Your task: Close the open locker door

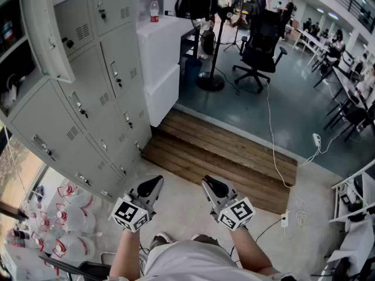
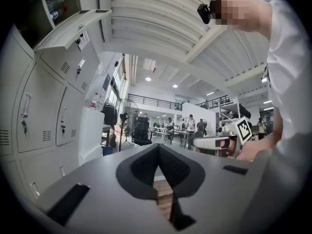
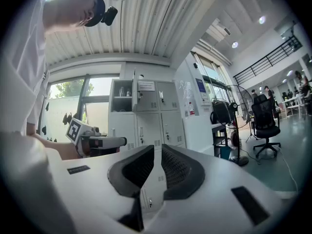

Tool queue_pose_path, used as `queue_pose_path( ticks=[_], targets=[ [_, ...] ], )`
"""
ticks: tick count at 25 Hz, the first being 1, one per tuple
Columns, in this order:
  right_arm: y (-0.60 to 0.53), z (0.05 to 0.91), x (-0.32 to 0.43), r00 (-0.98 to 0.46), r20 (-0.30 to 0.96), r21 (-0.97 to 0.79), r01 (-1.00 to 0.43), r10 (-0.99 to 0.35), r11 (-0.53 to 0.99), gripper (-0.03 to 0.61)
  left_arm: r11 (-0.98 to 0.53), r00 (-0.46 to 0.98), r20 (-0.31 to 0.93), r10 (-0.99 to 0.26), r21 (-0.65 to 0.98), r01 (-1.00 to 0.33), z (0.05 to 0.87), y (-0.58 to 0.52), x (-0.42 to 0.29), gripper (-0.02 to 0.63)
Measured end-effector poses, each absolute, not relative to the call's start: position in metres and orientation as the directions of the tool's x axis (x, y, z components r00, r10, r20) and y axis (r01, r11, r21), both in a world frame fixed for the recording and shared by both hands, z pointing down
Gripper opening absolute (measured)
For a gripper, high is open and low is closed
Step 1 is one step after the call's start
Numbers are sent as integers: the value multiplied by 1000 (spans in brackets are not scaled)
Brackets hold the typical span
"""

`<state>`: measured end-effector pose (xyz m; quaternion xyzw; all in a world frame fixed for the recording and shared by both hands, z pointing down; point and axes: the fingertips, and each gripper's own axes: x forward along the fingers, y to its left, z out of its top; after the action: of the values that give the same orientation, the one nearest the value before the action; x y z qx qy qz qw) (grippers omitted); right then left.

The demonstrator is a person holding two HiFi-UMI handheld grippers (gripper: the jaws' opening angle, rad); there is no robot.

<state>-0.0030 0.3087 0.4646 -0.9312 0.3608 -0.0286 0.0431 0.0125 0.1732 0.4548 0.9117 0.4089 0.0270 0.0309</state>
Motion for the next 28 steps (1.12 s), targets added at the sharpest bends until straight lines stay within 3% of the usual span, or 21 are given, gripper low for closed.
queue_pose_path(
  ticks=[6,15,28],
  targets=[
    [293,467,6,755,38,-79,-651,-655,-755,43,-670,671,13,741,78,739,454,148,23,2],
    [317,482,42,857,46,-121,-505,-513,-854,43,-619,618,26,785,63,783,470,138,62,3],
    [412,495,188,847,49,-157,-518,-530,-841,43,-648,645,60,762,60,759,479,234,212,3]
  ],
)
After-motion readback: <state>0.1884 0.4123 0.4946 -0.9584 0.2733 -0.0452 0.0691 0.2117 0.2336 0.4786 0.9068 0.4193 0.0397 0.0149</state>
